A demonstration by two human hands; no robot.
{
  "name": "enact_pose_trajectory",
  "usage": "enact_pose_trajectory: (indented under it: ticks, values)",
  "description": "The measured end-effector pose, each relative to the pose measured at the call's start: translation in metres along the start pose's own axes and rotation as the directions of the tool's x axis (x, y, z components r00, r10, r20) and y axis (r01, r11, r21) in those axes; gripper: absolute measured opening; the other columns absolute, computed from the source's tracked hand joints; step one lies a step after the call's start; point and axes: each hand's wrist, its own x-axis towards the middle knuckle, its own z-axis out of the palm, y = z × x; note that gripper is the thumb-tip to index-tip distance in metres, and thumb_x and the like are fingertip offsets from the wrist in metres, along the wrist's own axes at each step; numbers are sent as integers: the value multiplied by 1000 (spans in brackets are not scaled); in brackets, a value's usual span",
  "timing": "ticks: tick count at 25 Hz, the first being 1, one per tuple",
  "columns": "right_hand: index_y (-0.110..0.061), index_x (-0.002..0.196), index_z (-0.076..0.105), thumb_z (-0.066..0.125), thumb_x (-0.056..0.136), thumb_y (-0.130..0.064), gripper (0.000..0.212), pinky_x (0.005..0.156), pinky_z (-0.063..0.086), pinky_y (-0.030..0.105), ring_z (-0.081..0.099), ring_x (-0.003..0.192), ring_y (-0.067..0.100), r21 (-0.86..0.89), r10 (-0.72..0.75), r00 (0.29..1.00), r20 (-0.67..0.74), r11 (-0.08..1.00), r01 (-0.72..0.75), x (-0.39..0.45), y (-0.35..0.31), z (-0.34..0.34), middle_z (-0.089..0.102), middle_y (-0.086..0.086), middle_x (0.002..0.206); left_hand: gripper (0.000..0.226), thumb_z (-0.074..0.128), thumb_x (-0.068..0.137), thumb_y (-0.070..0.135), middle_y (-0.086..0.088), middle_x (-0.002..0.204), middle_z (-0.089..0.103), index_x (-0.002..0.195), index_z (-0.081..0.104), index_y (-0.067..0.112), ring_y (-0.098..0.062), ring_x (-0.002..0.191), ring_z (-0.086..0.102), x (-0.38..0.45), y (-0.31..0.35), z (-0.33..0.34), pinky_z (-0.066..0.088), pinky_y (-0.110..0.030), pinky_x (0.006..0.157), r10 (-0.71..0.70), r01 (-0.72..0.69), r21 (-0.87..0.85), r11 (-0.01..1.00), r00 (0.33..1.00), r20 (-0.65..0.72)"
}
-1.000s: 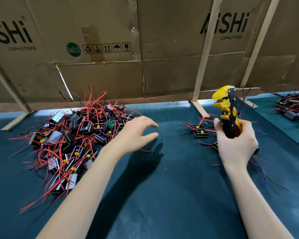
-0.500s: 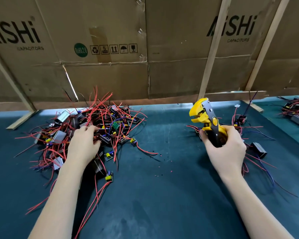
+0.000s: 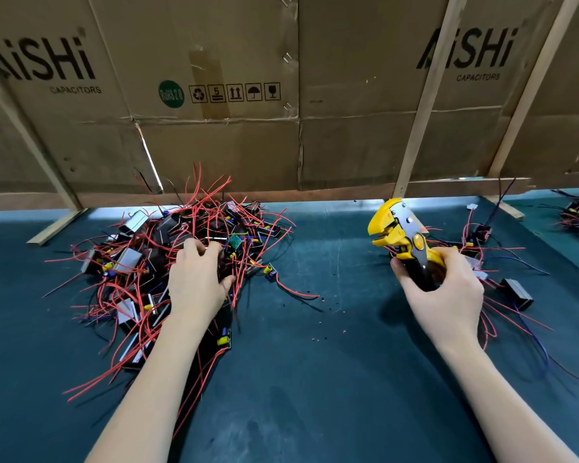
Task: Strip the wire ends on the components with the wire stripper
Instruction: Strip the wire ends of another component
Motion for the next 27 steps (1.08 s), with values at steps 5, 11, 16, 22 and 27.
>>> enact_pose_trajectory:
  ticks: [5,11,16,22,27]
  values:
    - [-12,90,58,77,75,-43,39,80,46,54,56,80,27,4,1,1000,25,1000,-1,-3,-2,0,59,0,79,55,80,78,23,-13,111,63,126,54,14,-36,108,49,-2,-3,-6,41,-43,89,1,-6,-137,991,999,-37]
    - [-14,91,60,80,73,-42,39,76,48,52,59,78,28,4,-40,995,94,999,40,-9,-7,5,60,-3,79,86,86,67,43,11,86,70,139,45,19,0,100,60,-8,6,-47,37,-22,99,-249,-127,-765,631,901,-355]
    - [-14,92,61,76,72,-48,42,77,47,52,59,81,26,0,-47,993,111,999,48,-10,-5,7,62,-4,81,73,85,64,30,-1,89,69,130,53,27,-11,78,60,-25,28,-62,48,-20,75,418,-156,-957,246,908,-41]
    - [-17,90,59,75,72,-48,39,77,48,53,59,80,26,-3,-31,994,103,999,32,-8,-4,6,61,-6,80,99,90,60,46,22,119,60,140,31,53,6,108,56,-36,36,-32,45,-15,92,719,-315,-667,675,484,499]
    - [-14,91,61,80,71,-43,40,75,48,53,60,80,27,-60,-89,992,91,994,95,-8,-3,6,60,-4,80,103,85,67,41,15,139,53,149,23,45,-3,128,51,-30,21,-41,45,-18,98,766,-35,-823,567,388,512]
